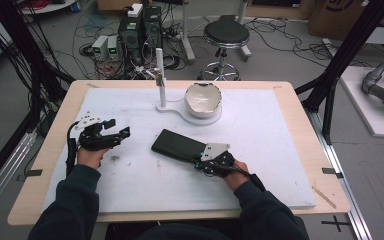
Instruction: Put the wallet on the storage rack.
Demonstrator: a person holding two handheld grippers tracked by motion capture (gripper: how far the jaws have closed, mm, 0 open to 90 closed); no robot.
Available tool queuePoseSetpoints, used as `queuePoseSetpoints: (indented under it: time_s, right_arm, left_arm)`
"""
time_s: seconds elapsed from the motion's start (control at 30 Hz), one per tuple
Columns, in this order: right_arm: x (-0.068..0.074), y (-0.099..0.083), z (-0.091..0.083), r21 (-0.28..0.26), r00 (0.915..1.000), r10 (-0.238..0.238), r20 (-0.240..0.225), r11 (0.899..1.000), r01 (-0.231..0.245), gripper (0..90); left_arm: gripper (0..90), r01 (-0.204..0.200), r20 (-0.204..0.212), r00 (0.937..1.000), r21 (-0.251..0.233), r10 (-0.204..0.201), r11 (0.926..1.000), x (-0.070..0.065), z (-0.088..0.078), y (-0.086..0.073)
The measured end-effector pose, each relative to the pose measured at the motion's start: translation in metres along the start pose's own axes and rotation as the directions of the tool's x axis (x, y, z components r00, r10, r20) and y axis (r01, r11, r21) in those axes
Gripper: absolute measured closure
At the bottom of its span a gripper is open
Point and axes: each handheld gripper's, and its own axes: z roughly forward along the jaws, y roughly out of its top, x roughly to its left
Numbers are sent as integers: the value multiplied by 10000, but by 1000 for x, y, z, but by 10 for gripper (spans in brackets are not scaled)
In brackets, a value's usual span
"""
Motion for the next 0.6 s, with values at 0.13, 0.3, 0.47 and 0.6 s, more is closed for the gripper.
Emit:
queuePoseSetpoints:
  time_s: [0.13, 0.3, 0.47, 0.6]
  right_arm:
    - [-10, 3, -12, -632, 9951, 987, -25, 9931, -987, 814]
    - [-22, 3, -26, -1298, 9806, 1943, -249, 9720, -1959, 819]
    - [-31, 3, -38, -1753, 9658, 2549, -480, 9497, -2594, 821]
    - [-38, 3, -50, -2087, 9450, 3155, -866, 9218, -3268, 822]
  left_arm:
    - [258, 20, 14, 10000, -16, -20, 10000, 1, 0, 0]
    - [258, 55, 10, 10000, -44, -55, 10000, 1, -1, 0]
    - [258, 128, -12, 9999, -75, -128, 9999, 2, -1, 0]
    - [258, 141, -6, 9999, -83, -141, 9999, 2, -1, 0]
